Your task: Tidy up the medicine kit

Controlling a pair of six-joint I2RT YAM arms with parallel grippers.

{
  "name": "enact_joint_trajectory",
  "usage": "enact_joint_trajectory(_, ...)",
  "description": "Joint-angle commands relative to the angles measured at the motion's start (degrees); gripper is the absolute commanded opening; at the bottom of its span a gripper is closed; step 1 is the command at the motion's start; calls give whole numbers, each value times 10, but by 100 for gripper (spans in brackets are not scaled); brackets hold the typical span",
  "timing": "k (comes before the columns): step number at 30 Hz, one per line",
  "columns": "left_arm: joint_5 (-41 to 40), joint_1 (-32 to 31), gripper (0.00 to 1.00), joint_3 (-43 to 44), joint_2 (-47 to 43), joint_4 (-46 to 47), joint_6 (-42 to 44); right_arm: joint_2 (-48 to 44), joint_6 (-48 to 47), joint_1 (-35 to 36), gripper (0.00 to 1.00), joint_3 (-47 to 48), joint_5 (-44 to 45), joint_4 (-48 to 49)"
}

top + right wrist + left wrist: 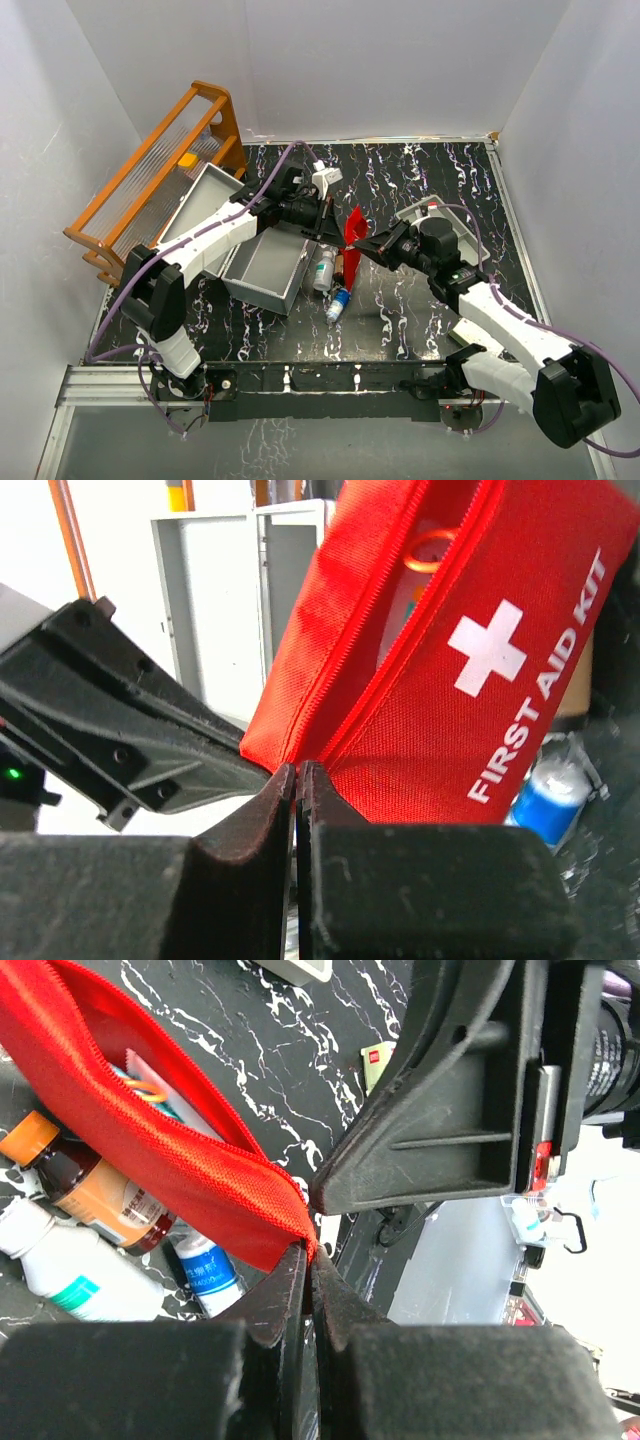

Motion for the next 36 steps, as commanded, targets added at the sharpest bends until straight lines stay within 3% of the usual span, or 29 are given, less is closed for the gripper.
enact_joint_trajectory(1, 38, 4, 0, 24, 3, -28, -9, -40, -209, -6, 0, -19, 65, 120)
enact_joint_trajectory(16, 81, 4, 0, 26, 17, -40, -5, -56, -441, -6, 0, -53, 168, 196)
enact_joint_trajectory(19, 77, 4, 0, 29, 18, -43, -7, -51, -461, -7, 0, -47, 139, 210)
enact_joint_trajectory(23, 66, 4, 0, 31, 21, -42, -9, -35, -493, -7, 0, 10, 59, 108)
enact_joint_trajectory(25, 60, 4, 0, 34, 22, -45, -7, -46, -505, -6, 11, 9, 33, 79)
enact_joint_trajectory(29, 49, 4, 0, 42, 25, -57, 5, -70, -520, -7, 41, -2, -47, 22)
enact_joint_trajectory(33, 50, 4, 0, 52, 29, -67, 16, -74, -501, -6, 53, -13, -121, 12)
enact_joint_trajectory(36, 52, 3, 0, 56, 32, -73, 26, -68, -491, -6, 60, -23, -125, 24)
